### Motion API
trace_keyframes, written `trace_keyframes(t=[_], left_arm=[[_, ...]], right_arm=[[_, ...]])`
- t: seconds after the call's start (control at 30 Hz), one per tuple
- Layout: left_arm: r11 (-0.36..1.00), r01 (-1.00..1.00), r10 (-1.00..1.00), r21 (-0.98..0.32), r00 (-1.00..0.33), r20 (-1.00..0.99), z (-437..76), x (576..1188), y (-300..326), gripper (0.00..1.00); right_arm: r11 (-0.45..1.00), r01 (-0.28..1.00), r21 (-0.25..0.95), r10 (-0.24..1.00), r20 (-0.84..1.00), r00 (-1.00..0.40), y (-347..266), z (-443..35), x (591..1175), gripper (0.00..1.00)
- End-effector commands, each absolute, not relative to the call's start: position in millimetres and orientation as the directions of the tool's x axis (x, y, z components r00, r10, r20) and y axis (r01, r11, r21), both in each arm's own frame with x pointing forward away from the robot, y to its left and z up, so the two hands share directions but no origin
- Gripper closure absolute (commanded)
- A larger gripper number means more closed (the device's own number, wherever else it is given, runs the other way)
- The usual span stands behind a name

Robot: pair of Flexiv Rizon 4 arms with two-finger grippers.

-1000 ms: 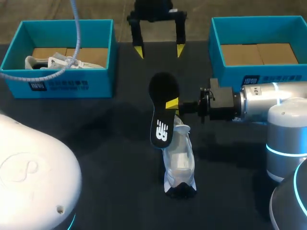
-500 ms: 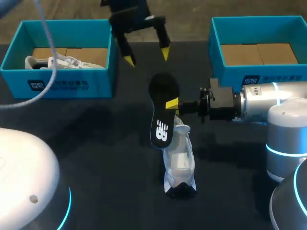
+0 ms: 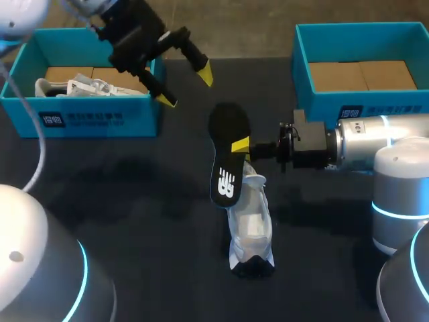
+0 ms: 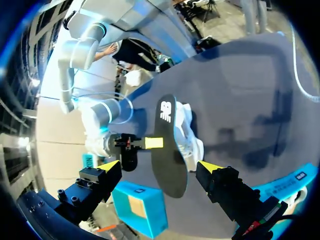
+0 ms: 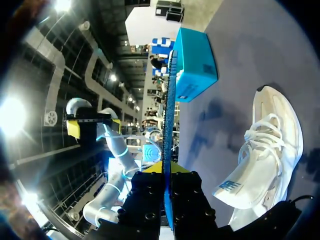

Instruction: Take the shoe out of the shoebox, open the shoe tongue, remove and reinsert the insole, then place the shoe into the shoebox

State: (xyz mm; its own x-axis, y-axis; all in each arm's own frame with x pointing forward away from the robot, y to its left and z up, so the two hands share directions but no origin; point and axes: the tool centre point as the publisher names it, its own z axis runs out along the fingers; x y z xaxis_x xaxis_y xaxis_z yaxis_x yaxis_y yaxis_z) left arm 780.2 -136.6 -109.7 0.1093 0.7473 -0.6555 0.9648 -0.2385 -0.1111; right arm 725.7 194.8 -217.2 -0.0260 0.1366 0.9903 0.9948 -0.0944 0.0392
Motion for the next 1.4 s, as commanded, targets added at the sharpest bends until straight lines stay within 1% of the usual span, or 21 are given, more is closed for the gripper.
trace_keyframes(t=[0.03, 0.13, 0.3, 0.37, 0.4, 0.43, 0.73, 0.8, 1.0, 1.17, 1.27, 1.4], left_arm=[[-0.202, 0.977, 0.657, -0.07, 0.082, -0.75, -114.1, 775.8, -133.0, 0.0], [-0.185, 0.981, 0.593, -0.058, 0.065, -0.803, -127.2, 771.8, -124.5, 0.0], [-0.187, 0.979, 0.473, -0.077, 0.021, -0.881, -144.0, 773.8, -107.8, 0.0], [-0.172, 0.984, 0.403, -0.051, 0.023, -0.915, -145.1, 771.7, -102.5, 0.0], [-0.18, 0.984, 0.391, -0.017, 0.056, -0.919, -142.8, 769.4, -98.4, 0.0], [-0.148, 0.988, 0.427, 0.035, 0.095, -0.899, -135.8, 766.7, -90.4, 0.0], [-0.148, 0.988, 0.427, 0.035, 0.095, -0.899, -135.8, 766.7, -90.4, 0.0], [-0.161, 0.987, 0.362, 0.006, 0.065, -0.93, -149.8, 768.2, -92.0, 0.0], [-0.074, 0.997, 0.276, 0.014, 0.034, -0.961, -185.4, 772.3, -98.5, 0.0], [-0.054, 0.998, 0.122, 0.021, 0.027, -0.992, -199.6, 779.3, -103.8, 0.0], [-0.054, 0.999, 0.026, -0.006, -0.005, -1.0, -205.2, 779.6, -113.3, 0.0], [-0.028, 1.0, -0.01, -0.005, -0.006, -1.0, -207.8, 771.9, -129.3, 0.0]], right_arm=[[-0.095, 0.995, 0.039, 0.14, 0.99, -0.025, 196.5, -217.1, 725.5, 1.0], [-0.095, 0.995, 0.039, 0.14, 0.99, -0.025, 196.5, -217.1, 725.5, 1.0], [-0.095, 0.995, 0.039, 0.14, 0.99, -0.025, 196.5, -217.1, 725.5, 1.0], [-0.095, 0.995, 0.039, 0.14, 0.99, -0.025, 196.5, -217.1, 725.5, 1.0], [-0.095, 0.995, 0.039, 0.14, 0.99, -0.025, 196.5, -217.1, 725.5, 1.0], [-0.095, 0.995, 0.039, 0.14, 0.99, -0.025, 196.5, -217.1, 725.5, 1.0], [-0.095, 0.995, 0.039, 0.14, 0.99, -0.025, 196.5, -217.1, 725.5, 1.0], [-0.095, 0.995, 0.039, 0.14, 0.99, -0.025, 196.5, -217.1, 725.5, 1.0], [-0.095, 0.995, 0.039, 0.14, 0.99, -0.025, 196.5, -217.1, 725.5, 1.0], [-0.095, 0.995, 0.039, 0.14, 0.99, -0.025, 196.5, -217.1, 725.5, 1.0], [-0.095, 0.995, 0.039, 0.14, 0.99, -0.025, 196.5, -217.1, 725.5, 1.0], [-0.095, 0.995, 0.039, 0.14, 0.99, -0.025, 196.5, -217.1, 725.5, 1.0]])
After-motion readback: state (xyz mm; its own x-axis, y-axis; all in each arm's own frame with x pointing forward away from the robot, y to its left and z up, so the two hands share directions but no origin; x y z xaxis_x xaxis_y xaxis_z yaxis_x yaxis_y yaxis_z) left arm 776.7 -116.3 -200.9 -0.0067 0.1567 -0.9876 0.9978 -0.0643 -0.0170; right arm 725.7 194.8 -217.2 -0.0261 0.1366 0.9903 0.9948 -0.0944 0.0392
